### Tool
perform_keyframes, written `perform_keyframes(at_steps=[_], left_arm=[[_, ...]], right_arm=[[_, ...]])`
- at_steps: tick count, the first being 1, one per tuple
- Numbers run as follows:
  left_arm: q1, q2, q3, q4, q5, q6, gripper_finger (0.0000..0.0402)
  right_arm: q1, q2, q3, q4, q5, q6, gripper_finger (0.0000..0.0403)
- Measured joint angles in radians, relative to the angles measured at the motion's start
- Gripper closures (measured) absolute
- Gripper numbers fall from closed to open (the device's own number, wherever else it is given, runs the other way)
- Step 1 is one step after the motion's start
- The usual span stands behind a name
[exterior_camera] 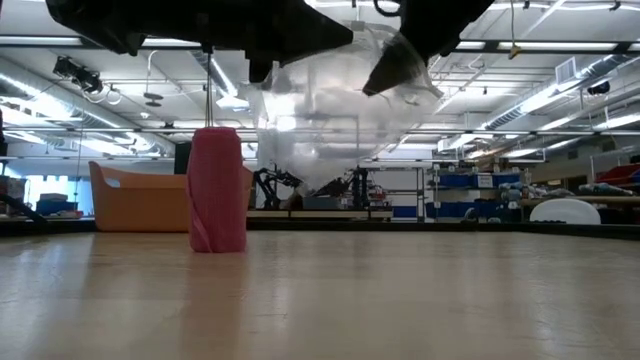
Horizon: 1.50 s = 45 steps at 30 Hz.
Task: Roll bandage
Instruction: Put the pink bandage into the transparent zip bag
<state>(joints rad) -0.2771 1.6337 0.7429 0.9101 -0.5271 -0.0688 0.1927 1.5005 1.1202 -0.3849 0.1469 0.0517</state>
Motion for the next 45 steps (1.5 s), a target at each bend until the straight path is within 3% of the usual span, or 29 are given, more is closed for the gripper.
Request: perform_keyframes(at_steps=[14, 26, 37, 45], left_arm=[[0.020, 0.000, -0.052, -0.021, -0.038, 0.036, 0.0401], [0.042, 0.000, -0.075, 0.021, 0.003, 0.012, 0.0401], [0.044, 0.000, -0.074, 0.027, 0.008, 0.015, 0.0401], [0.061, 0.000, -0.074, 0.004, 0.008, 0.035, 0.0401]], right_arm=[[0.002, -0.066, 0.000, -0.024, 0.042, -0.004, 0.0182], [-0.004, -0.056, 0.000, -0.005, 0.073, -0.028, 0.0182], [-0.006, -0.056, 0.000, -0.031, 0.073, 0.001, 0.0117], [-0.006, -0.069, 0.000, -0.047, 0.092, 0.000, 0.0109]])
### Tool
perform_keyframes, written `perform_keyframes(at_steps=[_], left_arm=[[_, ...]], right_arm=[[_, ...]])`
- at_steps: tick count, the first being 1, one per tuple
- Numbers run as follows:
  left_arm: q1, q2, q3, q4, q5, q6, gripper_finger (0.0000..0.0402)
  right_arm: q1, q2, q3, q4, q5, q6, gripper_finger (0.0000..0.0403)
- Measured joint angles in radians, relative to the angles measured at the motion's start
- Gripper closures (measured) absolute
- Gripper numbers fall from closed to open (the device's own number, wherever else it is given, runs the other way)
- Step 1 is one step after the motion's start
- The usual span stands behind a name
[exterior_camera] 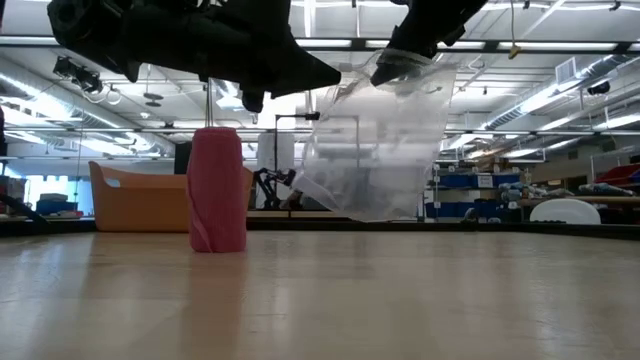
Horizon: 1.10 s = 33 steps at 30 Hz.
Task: Roll bandage
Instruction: Put the pink bandage into the transparent zip bag
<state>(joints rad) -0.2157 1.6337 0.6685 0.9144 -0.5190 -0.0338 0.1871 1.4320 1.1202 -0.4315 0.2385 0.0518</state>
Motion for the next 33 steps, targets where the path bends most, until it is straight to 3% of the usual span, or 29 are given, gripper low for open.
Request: perform_keyframes(at_steps=[11, 16, 19, 24, 33], left_arm=[[0.026, 0.000, 0.001, 0.000, -0.001, 0.035, 0.0401], [0.069, -0.008, -0.009, 0.026, 0.016, 0.061, 0.0401], [0.103, -0.038, -0.042, 0.067, 0.074, 0.055, 0.0401], [0.158, -0.121, -0.160, 0.178, 0.122, 0.027, 0.0401], [0.221, -0.254, -0.398, 0.346, 0.120, -0.031, 0.0401]], right_arm=[[0.050, -0.155, 0.000, -0.048, 0.141, 0.014, 0.0103], [0.110, -0.179, -0.017, 0.018, 0.142, 0.014, 0.0103], [0.140, -0.136, -0.074, 0.164, 0.108, -0.008, 0.0105], [0.146, -0.008, -0.141, 0.504, -0.043, -0.027, 0.0109], [0.060, 0.297, -0.122, 0.856, -0.104, 0.041, 0.0098]])
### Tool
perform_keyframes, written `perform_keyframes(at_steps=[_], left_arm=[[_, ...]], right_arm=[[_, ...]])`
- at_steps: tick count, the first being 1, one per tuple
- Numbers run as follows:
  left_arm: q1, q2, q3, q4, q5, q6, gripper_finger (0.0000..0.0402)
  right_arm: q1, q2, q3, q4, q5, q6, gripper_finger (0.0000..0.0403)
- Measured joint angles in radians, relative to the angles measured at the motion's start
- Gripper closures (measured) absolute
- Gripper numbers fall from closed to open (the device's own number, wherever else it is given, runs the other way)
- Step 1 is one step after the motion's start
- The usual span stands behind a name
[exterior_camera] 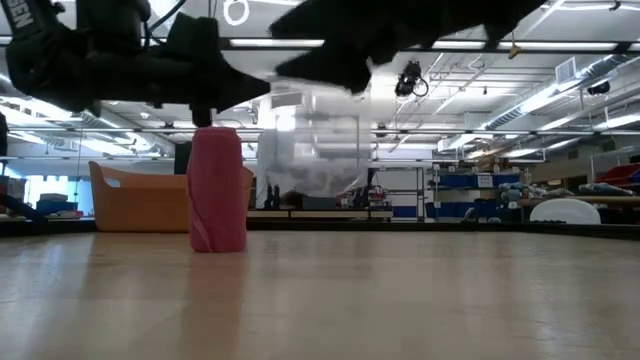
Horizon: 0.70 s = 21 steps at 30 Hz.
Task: Roll bandage
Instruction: Put the pink bandage into the transparent zip bag
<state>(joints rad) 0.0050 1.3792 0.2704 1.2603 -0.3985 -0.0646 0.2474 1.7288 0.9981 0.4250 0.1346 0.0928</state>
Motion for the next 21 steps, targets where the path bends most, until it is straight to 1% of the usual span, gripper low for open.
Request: perform_keyframes(at_steps=[5, 8, 10, 15, 21], left_arm=[[0.003, -0.009, -0.073, 0.088, -0.017, -0.020, 0.0401], [0.003, -0.009, -0.089, 0.103, -0.026, -0.023, 0.0401], [0.003, -0.008, -0.093, 0.105, -0.027, -0.025, 0.0401], [0.003, -0.008, -0.093, 0.106, -0.027, -0.025, 0.0401], [0.003, -0.008, -0.093, 0.108, -0.027, -0.024, 0.0401]], right_arm=[[-0.041, 0.132, 0.074, 0.011, 0.009, 0.064, 0.0068], [-0.047, 0.196, 0.120, 0.006, 0.051, 0.065, 0.0051], [-0.047, 0.228, 0.145, 0.008, 0.059, 0.073, 0.0045], [-0.048, 0.278, 0.188, 0.009, 0.058, 0.098, 0.0042], [-0.048, 0.299, 0.203, 0.004, 0.053, 0.114, 0.0050]])
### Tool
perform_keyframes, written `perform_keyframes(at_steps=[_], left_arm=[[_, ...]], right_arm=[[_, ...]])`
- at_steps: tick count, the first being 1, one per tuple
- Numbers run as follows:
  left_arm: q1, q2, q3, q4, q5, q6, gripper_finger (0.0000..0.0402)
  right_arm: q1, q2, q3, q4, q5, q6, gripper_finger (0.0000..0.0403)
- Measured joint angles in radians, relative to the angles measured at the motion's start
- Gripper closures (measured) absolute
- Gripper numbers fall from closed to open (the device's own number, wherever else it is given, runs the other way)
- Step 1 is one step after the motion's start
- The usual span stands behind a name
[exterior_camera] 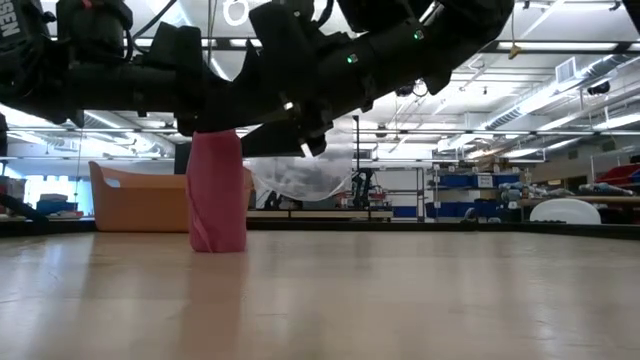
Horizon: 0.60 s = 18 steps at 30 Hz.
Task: Roll bandage
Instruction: Put the pink bandage into the transparent zip bag
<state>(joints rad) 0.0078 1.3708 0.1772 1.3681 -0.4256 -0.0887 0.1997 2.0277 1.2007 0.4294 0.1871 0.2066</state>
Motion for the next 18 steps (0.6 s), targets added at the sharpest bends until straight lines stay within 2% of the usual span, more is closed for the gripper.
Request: perform_keyframes(at_steps=[7, 14, 18], left_arm=[[0.000, 0.000, 0.000, -0.001, 0.000, 0.001, 0.0401], [0.000, 0.001, 0.000, 0.000, 0.000, 0.004, 0.0401], [0.000, 0.001, 0.000, -0.001, -0.001, 0.005, 0.0401]], right_arm=[[-0.012, 0.000, 0.001, -0.023, 0.008, -0.002, 0.0058], [-0.012, 0.078, 0.001, 0.004, -0.007, -0.013, 0.0059], [-0.012, 0.086, 0.001, 0.031, 0.006, -0.017, 0.0083]])
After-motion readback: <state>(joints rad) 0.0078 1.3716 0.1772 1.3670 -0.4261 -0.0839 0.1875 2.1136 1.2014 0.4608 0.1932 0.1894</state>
